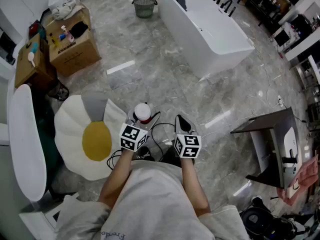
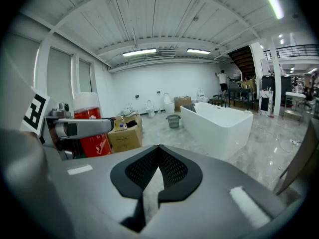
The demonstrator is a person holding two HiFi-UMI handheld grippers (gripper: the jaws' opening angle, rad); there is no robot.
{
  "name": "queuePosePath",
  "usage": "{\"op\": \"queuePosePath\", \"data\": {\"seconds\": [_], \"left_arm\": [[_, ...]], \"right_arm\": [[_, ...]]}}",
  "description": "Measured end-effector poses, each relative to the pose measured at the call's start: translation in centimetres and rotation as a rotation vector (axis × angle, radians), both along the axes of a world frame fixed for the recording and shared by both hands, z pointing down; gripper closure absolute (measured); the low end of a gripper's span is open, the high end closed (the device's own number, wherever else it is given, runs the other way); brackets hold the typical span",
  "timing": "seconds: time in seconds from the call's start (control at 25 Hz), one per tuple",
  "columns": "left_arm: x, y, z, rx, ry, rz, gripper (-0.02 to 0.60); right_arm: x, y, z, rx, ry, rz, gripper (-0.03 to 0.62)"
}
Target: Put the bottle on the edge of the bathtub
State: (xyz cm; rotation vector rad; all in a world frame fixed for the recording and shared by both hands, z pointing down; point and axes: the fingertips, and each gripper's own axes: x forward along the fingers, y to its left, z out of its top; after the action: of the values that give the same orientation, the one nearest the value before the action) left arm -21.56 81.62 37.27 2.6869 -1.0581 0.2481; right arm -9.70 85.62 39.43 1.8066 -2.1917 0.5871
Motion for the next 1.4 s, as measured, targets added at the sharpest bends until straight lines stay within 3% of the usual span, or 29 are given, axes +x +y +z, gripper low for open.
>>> {"op": "queuePosePath", "data": {"seconds": [0.2, 0.4, 0.68, 0.92, 1.4], "left_arm": [[-0.4, 0.0, 0.1, -0.006, 0.010, 0.005, 0.250], [-2.1, -0.1, 0.6, -0.019, 0.021, -0.014, 0.250], [-2.6, -1.8, 1.1, -0.039, 0.041, -0.032, 0.250], [-2.1, -6.1, 2.5, -0.043, 0.009, -0.039, 0.250], [0.9, -20.0, 3.8, -0.078, -0.017, -0.062, 0.250]], "right_arm": [[-0.5, -0.3, 0.1, -0.001, -0.004, 0.004, 0.594], [-1.7, -0.2, 0.2, -0.003, -0.114, 0.009, 0.594], [-2.6, -1.6, 1.6, -0.042, -0.079, -0.034, 0.594], [-2.4, -6.5, 3.4, -0.058, -0.090, -0.058, 0.594], [0.1, -20.5, 4.9, -0.123, -0.116, -0.088, 0.594]]}}
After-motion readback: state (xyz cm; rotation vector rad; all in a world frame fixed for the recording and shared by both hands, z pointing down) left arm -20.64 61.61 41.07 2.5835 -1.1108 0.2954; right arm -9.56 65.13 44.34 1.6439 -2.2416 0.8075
